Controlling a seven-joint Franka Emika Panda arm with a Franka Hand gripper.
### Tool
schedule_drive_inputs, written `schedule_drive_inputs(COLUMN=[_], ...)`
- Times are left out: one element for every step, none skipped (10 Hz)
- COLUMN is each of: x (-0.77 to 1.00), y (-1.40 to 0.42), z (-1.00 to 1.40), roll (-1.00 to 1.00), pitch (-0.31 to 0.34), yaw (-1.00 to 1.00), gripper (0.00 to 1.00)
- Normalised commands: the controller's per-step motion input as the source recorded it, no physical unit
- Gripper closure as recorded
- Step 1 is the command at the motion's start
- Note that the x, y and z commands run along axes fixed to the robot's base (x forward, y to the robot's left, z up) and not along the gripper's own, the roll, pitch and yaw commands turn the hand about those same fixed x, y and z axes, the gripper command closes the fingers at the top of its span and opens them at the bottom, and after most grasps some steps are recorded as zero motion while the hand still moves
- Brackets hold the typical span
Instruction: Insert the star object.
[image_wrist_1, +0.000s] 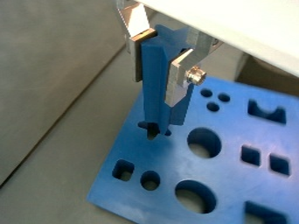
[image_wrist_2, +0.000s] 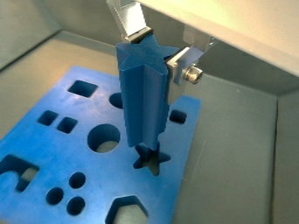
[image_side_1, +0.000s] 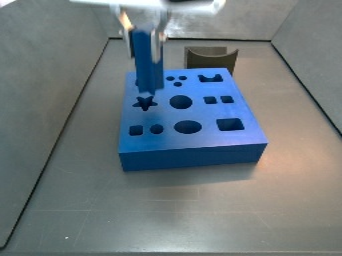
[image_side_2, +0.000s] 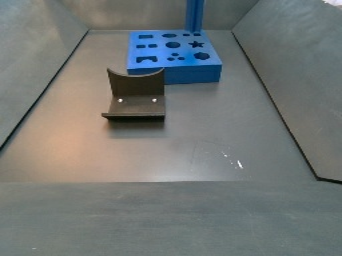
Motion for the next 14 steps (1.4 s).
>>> schedule_drive_inputs(x=[-0.08,-0.21,0.0,0.0,0.0,0.0,0.0,0.0,-0.02,-0.14,-0.27,-0.23,-0.05,0.0], y=[0.22,0.12,0.03,0.0,0.0,0.0,0.0,0.0,0.0,0.0,-0.05,-0.09,-0.07,0.0], z=[-0.33,-0.23,-0.11,-0.15,-0.3,-0.36,-0.27,-0.13,-0.29,-0.29,-0.29,-0.29,-0.28,-0.17], roll=[0.08,0.11,0.01,0.0,0.0,0.0,-0.04,-0.14,-0.07,-0.07,-0.07,-0.08,-0.06,-0.02], pitch=[0.0,0.0,0.023,0.0,0.0,-0.067,-0.076,-0.086,-0.084,-0.033,-0.114,-0.117,-0.096,-0.024], yaw=[-0.4,-0.27,-0.19,-0.12,-0.07,0.0,0.0,0.0,0.0,-0.34,-0.59,-0.79,-0.67,-0.12], gripper=[1.0,1.0,1.0,1.0,1.0,1.0,1.0,1.0,1.0,1.0,1.0,1.0,1.0,1.0])
